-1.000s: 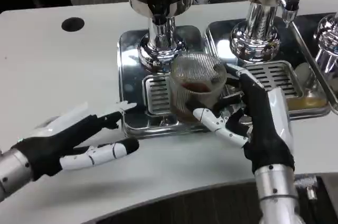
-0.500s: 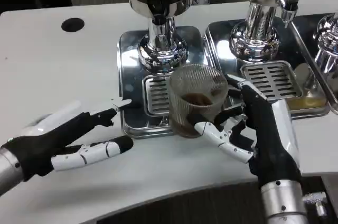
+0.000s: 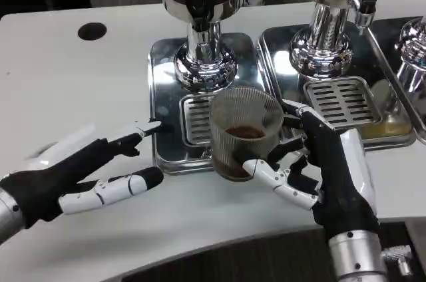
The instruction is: Grasp the cup under the faucet to collect the drink, then remove the cup.
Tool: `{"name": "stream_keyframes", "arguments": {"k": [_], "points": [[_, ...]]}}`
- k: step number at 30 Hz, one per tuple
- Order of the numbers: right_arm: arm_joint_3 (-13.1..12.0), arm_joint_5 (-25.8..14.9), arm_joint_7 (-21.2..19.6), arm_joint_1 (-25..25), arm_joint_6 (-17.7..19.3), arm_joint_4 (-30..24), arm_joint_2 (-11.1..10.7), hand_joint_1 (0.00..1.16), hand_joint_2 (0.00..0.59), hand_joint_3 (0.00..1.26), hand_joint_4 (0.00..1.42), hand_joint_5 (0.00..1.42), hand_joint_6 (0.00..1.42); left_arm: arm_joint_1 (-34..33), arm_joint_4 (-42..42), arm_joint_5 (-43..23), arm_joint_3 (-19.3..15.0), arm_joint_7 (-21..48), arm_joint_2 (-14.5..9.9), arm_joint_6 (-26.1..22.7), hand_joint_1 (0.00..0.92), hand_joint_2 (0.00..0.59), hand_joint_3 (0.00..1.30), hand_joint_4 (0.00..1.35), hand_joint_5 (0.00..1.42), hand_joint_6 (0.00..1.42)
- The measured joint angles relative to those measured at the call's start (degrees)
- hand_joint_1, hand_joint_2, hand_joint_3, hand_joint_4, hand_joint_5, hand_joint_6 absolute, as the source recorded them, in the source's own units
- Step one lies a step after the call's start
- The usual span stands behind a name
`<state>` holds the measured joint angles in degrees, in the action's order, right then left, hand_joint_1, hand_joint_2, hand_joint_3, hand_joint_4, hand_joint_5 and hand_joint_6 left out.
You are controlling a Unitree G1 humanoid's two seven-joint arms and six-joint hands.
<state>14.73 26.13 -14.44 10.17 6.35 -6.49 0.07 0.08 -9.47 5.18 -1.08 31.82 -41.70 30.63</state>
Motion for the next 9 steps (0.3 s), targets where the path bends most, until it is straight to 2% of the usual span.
{"name": "stream_keyframes", "arguments": {"k": [9], "points": [[-0.26, -0.17, 0.09, -0.01, 0.00, 0.00, 0.00, 0.64, 0.225, 0.46, 0.43, 0.72, 1.08, 0.10, 0.06, 0.00, -0.24, 0.00, 0.00, -0.45, 0.000, 0.175, 0.11, 0.00, 0.00, 0.21]]}}
